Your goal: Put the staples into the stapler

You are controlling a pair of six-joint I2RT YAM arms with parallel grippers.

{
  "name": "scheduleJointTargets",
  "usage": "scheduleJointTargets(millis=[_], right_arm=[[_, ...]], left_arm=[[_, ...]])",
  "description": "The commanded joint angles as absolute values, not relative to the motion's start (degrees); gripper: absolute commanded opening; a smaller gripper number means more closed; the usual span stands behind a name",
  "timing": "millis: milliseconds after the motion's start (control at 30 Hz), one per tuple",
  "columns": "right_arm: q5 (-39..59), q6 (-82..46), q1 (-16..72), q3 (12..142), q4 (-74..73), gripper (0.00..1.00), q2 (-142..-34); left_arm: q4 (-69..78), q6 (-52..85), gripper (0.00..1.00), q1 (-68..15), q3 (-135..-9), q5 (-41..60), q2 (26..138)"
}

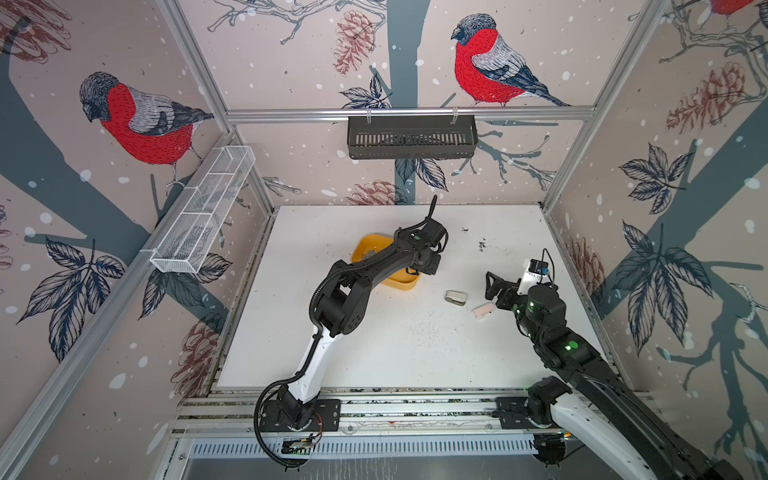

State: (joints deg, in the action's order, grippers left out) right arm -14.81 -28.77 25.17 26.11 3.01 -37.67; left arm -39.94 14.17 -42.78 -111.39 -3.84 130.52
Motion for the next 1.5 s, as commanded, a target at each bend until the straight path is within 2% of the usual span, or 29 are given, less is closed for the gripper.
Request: scheduleJointTargets(millis=[0, 333, 533, 667, 733, 833, 933, 1133, 1233, 1333, 1467], right_arm=[[-15.60, -30.22, 25.55, 25.93, 2.89, 0.99, -37.61], [-17.53, -31.66, 26.10, 25.93, 3.37, 1.00, -37.40], [-17.45, -31.74, 26.24, 26.10, 3.42, 0.99, -37.78], [-17.49, -31.91, 26.43, 25.97, 3.53, 0.99, -37.66], [-17.58, -31.99, 26.51, 25.84, 3.43, 0.99, -37.76], [-17.32, -32.27, 26.60, 25.59, 2.93, 0.99, -37.87], [-17.10, -32.73, 26.74, 25.40, 2.46, 0.99, -38.13], [-17.08, -33.05, 27.41, 25.49, 2.20, 0.99, -38.67], [-17.14, -33.19, 27.81, 25.57, 2.33, 0.99, -38.75], [-17.75, -33.26, 28.17, 25.49, 2.38, 0.99, -38.66], [-17.75, -33.70, 28.48, 25.31, 2.24, 1.00, -38.71]], left_arm=[[-42.62, 8.93, 0.29, -44.16, -111.53, -6.65, 130.52], [-43.99, -2.40, 0.22, -48.68, -107.60, -8.66, 127.47], [-43.60, -3.05, 0.17, -48.78, -102.16, -8.23, 123.64], [-43.06, -1.12, 0.26, -48.74, -96.88, -9.27, 119.44], [-43.27, -0.17, 0.34, -48.76, -94.31, -9.54, 117.40], [-43.11, 1.02, 0.35, -48.78, -90.57, -11.12, 113.96], [-43.41, 1.76, 0.32, -48.75, -87.47, -12.26, 111.30], [-43.74, 4.01, 0.34, -48.70, -83.36, -17.07, 107.50], [-45.19, 6.85, 0.37, -48.59, -83.01, -22.09, 107.36], [-44.71, 10.60, 0.49, -48.48, -83.28, -19.88, 104.95], [-45.57, 18.73, 0.51, -47.92, -85.21, -18.48, 102.09]])
